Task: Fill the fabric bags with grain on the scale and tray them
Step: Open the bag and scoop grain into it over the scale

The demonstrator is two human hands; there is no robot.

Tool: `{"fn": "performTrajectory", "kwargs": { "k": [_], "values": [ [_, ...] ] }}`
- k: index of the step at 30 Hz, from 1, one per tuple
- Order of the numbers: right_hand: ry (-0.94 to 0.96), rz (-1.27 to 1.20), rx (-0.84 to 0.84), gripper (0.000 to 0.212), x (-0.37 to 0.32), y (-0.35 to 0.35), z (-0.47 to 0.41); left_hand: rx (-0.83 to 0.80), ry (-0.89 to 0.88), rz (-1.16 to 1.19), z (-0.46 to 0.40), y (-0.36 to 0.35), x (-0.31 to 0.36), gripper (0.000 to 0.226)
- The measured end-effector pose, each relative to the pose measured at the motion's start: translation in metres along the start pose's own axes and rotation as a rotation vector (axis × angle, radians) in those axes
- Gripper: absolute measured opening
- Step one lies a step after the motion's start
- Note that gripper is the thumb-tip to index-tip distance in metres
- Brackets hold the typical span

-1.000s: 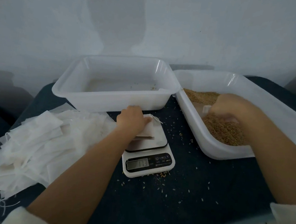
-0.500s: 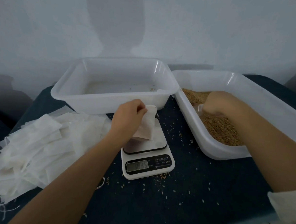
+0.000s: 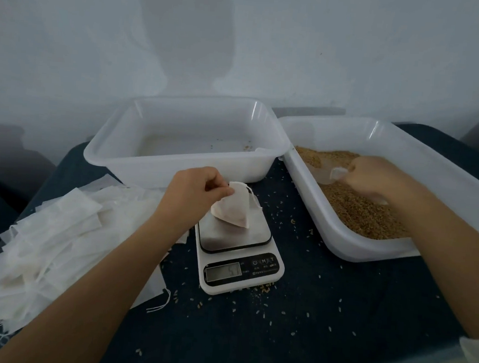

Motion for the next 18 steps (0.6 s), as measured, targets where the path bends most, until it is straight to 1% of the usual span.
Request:
{"fn": "performTrajectory", "kwargs": {
  "k": [4, 9, 12, 15, 18],
  "values": [
    [0.024, -0.002, 0.027, 0.042, 0.004, -0.002, 0.002, 0.039, -0.030, -0.049, 0.001, 0.002, 0.003, 0.021],
    [0.016, -0.038, 0.037, 0.038, 0.008, -0.005, 0.004, 0.059, 0.017, 0.103, 0.005, 0.005, 0.007, 0.011],
    [0.019, -0.021, 0.007, 0.043, 0.008, -0.007, 0.004, 0.062, 0.058, 0.207, 0.003, 0.011, 0.011, 0.009],
    [0.030, -0.064, 0.046, 0.038, 0.009, -0.007, 0.005, 0.075, 0.027, 0.245, 0.002, 0.016, 0.015, 0.010],
    [0.022, -0.073, 0.041, 0.038, 0.010, -0.006, 0.005, 0.029, 0.043, 0.234, 0.002, 0.015, 0.014, 0.013]
  ]
}}
Point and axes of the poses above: each hand's wrist, its own z-axis away from the middle knuckle, its own y-axis out of the back of the hand, x = y × z, the point moved 3 cm from there along -z, towards the middle knuckle, and after that the axes turned 2 degrees about -y, right-handed, at the moved point
